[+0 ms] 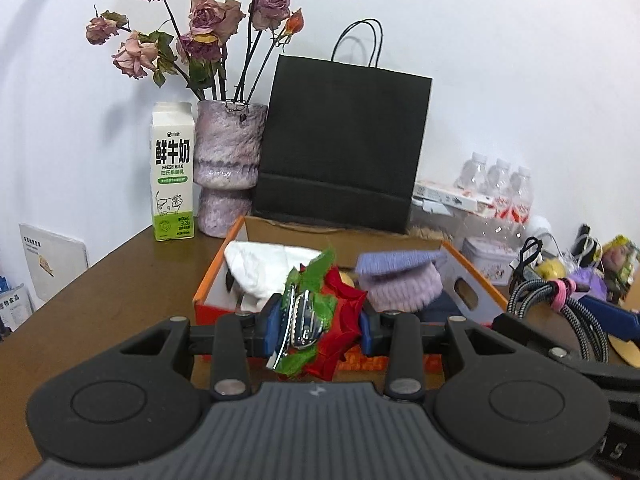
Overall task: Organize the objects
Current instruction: 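Carry the rose with the left gripper while the right carries the cable over the box, then open the left gripper to drop the rose into the box while the right releases the cable, then withdraw both grippers up and away from the box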
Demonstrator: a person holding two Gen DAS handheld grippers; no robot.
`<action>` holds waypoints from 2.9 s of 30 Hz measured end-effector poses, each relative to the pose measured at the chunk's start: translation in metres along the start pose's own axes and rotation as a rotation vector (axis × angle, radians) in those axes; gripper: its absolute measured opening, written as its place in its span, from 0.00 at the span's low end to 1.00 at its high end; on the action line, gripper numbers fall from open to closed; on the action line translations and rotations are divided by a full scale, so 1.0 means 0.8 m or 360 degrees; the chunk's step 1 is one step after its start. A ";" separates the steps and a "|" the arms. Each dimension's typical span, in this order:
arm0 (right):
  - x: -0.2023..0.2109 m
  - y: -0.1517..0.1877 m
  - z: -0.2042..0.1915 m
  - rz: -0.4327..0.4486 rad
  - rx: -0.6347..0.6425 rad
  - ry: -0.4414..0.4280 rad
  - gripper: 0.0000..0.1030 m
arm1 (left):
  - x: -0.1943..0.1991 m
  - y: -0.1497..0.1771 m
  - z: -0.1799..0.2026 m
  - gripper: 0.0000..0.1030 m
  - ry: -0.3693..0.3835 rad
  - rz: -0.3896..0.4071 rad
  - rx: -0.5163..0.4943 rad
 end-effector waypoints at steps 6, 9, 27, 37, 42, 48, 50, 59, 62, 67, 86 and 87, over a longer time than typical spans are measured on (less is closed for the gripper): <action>-0.046 -0.010 0.003 0.0003 -0.0015 -0.0003 0.84 | -0.040 -0.017 -0.006 0.36 -0.0007 -0.0010 0.0052; -0.067 -0.015 0.005 0.0006 -0.0009 -0.0005 0.84 | -0.061 -0.026 -0.008 0.36 -0.0012 -0.0008 0.0057; -0.187 -0.040 0.023 -0.0006 0.0023 -0.0016 0.84 | -0.169 -0.069 -0.002 0.36 0.0017 -0.0001 0.0021; -0.232 -0.026 0.042 -0.0150 -0.0032 -0.0018 0.86 | -0.197 -0.074 -0.008 0.92 -0.0029 -0.0001 -0.0020; -0.235 -0.021 0.053 -0.0173 -0.0095 0.0003 1.00 | -0.194 -0.077 -0.015 1.00 -0.0070 0.0052 -0.0008; -0.232 -0.020 0.052 -0.0186 -0.0092 -0.0002 1.00 | -0.194 -0.075 -0.013 1.00 -0.0082 0.0034 -0.0028; -0.231 -0.020 0.051 -0.0188 -0.0090 -0.0006 1.00 | -0.193 -0.073 -0.012 1.00 -0.0081 0.0010 -0.0054; -0.208 -0.028 0.050 -0.0162 -0.0123 -0.0010 1.00 | -0.168 -0.073 -0.020 1.00 -0.0077 -0.0011 -0.0050; -0.195 -0.028 0.048 -0.0165 -0.0129 -0.0014 1.00 | -0.150 -0.074 -0.021 1.00 -0.0065 -0.0004 -0.0065; -0.161 -0.027 0.042 -0.0167 -0.0149 -0.0023 1.00 | -0.111 -0.069 -0.026 1.00 -0.0047 0.0005 -0.0092; 0.013 0.003 -0.001 -0.0241 -0.0153 -0.0091 1.00 | 0.070 -0.003 -0.064 1.00 -0.0043 -0.0107 -0.0152; 0.024 0.007 -0.004 -0.0246 -0.0147 -0.0096 1.00 | 0.080 0.002 -0.065 1.00 -0.0043 -0.0113 -0.0160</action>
Point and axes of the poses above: each gripper's, at about its wrist camera, not at the fingertips, and x roughly against the way its jaws point, z to its right, y to its underside, the point moved 8 cm from there along -x, roughly the way its jaws point, and after that the axes turned 6 degrees about -y, right-handed, at the moved point
